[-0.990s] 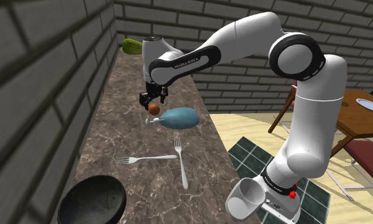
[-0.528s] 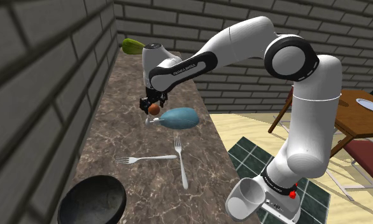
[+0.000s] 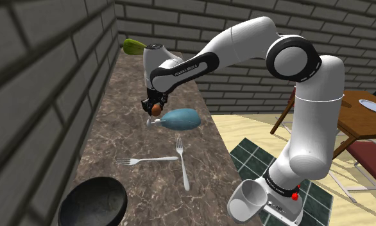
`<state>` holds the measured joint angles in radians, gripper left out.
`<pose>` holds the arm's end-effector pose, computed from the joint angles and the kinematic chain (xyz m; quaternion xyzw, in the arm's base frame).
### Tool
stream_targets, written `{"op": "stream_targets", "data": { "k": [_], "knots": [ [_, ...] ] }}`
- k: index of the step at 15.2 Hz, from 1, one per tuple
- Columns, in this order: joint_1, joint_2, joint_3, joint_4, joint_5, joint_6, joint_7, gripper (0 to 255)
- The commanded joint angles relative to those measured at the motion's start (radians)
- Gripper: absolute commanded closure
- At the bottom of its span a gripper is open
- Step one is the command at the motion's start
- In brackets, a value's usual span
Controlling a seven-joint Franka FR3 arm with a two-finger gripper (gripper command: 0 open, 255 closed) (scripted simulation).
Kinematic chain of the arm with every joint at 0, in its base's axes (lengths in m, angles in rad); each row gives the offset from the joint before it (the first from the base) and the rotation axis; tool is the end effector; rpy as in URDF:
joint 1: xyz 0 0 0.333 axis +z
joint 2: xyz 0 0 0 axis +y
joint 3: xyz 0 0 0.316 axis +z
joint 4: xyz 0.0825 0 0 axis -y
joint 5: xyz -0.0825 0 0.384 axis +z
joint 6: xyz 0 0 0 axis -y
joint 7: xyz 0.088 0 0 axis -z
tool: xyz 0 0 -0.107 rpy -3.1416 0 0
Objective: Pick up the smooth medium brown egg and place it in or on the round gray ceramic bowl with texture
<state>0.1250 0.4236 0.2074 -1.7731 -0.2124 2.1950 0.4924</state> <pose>0.6231 0.1954 0.3272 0.9986 -0.0273 0.0226 0.0382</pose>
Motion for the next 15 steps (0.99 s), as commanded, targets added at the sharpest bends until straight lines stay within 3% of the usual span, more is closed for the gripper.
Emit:
{"op": "stream_targets", "data": {
  "k": [1,7,15],
  "knots": [
    [0.0,0.0,0.0,0.0,0.0,0.0,0.0,255],
    [0.0,0.0,0.0,0.0,0.0,0.0,0.0,255],
    [-0.004,-0.048,0.008,0.04,0.019,-0.087,-0.018,255]
  ]
}}
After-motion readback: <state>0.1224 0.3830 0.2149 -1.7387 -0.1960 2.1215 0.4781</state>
